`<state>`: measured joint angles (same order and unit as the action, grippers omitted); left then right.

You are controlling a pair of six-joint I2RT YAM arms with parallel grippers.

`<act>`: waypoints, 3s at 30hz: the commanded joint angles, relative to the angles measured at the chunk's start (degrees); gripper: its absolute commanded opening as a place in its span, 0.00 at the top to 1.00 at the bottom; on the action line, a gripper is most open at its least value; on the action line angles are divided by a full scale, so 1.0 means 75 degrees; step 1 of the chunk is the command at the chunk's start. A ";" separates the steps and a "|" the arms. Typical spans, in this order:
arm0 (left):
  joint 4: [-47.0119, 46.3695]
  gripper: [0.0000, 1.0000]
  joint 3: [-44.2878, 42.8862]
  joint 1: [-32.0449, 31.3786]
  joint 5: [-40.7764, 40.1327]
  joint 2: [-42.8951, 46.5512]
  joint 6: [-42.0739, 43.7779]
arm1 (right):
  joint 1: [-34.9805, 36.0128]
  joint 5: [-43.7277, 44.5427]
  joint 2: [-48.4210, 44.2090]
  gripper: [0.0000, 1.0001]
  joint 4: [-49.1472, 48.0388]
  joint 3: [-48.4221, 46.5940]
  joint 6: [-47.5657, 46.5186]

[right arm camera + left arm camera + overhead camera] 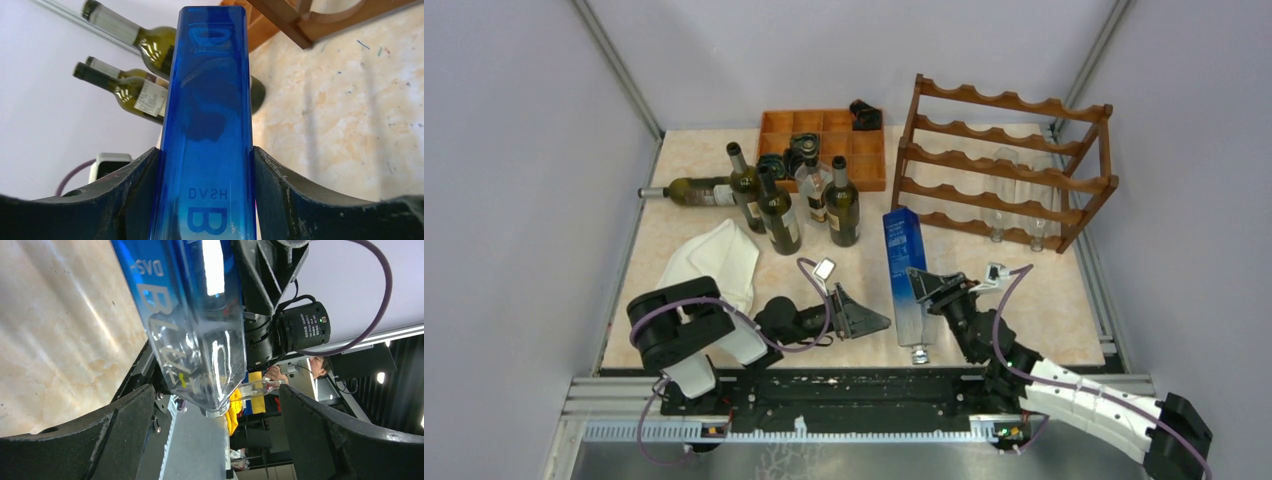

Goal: Put the wine bottle on the wine rack
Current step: Place the wine bottle in the wine rack.

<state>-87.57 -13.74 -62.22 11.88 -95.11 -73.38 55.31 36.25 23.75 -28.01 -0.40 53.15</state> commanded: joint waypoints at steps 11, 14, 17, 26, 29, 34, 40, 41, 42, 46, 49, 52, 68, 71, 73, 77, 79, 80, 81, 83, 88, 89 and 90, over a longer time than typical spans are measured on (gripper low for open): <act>-0.1383 0.04 -0.0273 0.0098 -0.0361 -0.0977 0.0328 | -0.0039 0.0245 0.0761 1.00 -0.0378 0.0313 0.0766; -0.0984 0.04 -0.0121 0.0111 -0.0459 -0.0874 0.0430 | -0.0042 0.0538 0.0448 1.00 0.0196 0.0269 0.0667; -0.0716 0.04 0.0076 0.0115 -0.0516 -0.0648 0.0612 | -0.0040 0.0855 -0.0050 1.00 0.0947 0.0250 0.0598; 0.0547 0.04 0.0170 0.0151 0.0238 0.0537 0.1786 | -0.0039 0.2221 -0.1867 1.00 0.3788 -0.0339 0.0294; 0.1122 0.04 0.0139 0.0219 0.0663 0.1067 0.2337 | -0.0047 0.2673 -0.2198 1.00 0.4760 -0.0672 0.0285; 0.2041 0.04 0.0287 0.0336 0.1050 0.2124 0.3394 | -0.0177 0.3170 -0.2268 1.00 0.5669 -0.1187 0.0007; 0.4175 0.03 0.0210 0.0362 0.0833 0.3608 0.4538 | -0.0793 0.2963 -0.2117 1.00 0.5560 -0.1557 -0.0698; 0.4398 0.03 0.0229 0.0362 0.0767 0.3844 0.4728 | -0.0950 0.2843 -0.2082 1.00 0.5482 -0.1603 -0.0825; 0.4574 0.03 0.0251 0.0362 0.0692 0.4039 0.4896 | -0.1127 0.2693 -0.2033 1.00 0.5392 -0.1640 -0.0941; 0.5021 0.02 0.0370 0.0365 0.0497 0.4686 0.5346 | -0.1987 0.1644 -0.1569 1.00 0.4927 -0.1736 -0.1140; 0.5061 0.02 0.0472 0.0362 0.0566 0.4914 0.5434 | -0.2695 0.0692 -0.1048 1.00 0.4543 -0.1781 -0.1165; 0.4996 0.02 0.0593 0.0363 0.0641 0.4996 0.5421 | -0.2982 0.0123 -0.0644 1.00 0.4075 -0.1882 -0.1400; 0.4699 0.02 0.0994 0.0367 0.0607 0.5237 0.5562 | -0.3017 -0.0564 0.0581 1.00 0.3429 -0.2540 -0.2488; 0.4703 0.02 0.1016 0.0370 0.0595 0.5256 0.5589 | -0.3027 -0.0537 0.0595 1.00 0.3240 -0.2559 -0.2745; 0.4704 0.02 0.1032 0.0366 0.0587 0.5260 0.5611 | -0.3053 -0.0517 0.0624 1.00 0.3096 -0.2571 -0.2888; 0.4700 0.02 0.1056 0.0368 0.0546 0.5204 0.5669 | -0.3222 -0.0636 0.0791 1.00 0.2846 -0.2597 -0.3022; 0.4672 0.02 0.1052 0.0366 0.0562 0.5172 0.5693 | -0.3351 -0.0767 0.0885 1.00 0.2695 -0.2586 -0.3040; 0.4660 0.02 0.1065 0.0367 0.0568 0.5163 0.5703 | -0.3401 -0.0798 0.0929 1.00 0.2632 -0.2590 -0.3053; 0.4660 0.02 0.1069 0.0370 0.0557 0.5159 0.5712 | -0.3438 -0.0815 0.0980 1.00 0.2571 -0.2584 -0.3084; 0.4657 0.02 0.1079 0.0374 0.0560 0.5134 0.5735 | -0.3539 -0.0871 0.1052 1.00 0.2419 -0.2599 -0.3153; 0.4628 0.02 0.1093 0.0369 0.0538 0.5087 0.5787 | -0.3823 -0.1202 0.1332 1.00 0.2097 -0.2632 -0.3226; 0.4627 0.02 0.1093 0.0373 0.0520 0.5078 0.5799 | -0.3853 -0.1246 0.1379 1.00 0.2017 -0.2632 -0.3230; 0.4625 0.02 0.1093 0.0373 0.0531 0.5063 0.5810 | -0.3874 -0.1277 0.1414 1.00 0.1961 -0.2645 -0.3255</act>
<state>-50.96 -6.15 -59.61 16.21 -56.75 -31.22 27.33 27.81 34.59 1.74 -13.87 29.47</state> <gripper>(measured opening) 0.982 0.609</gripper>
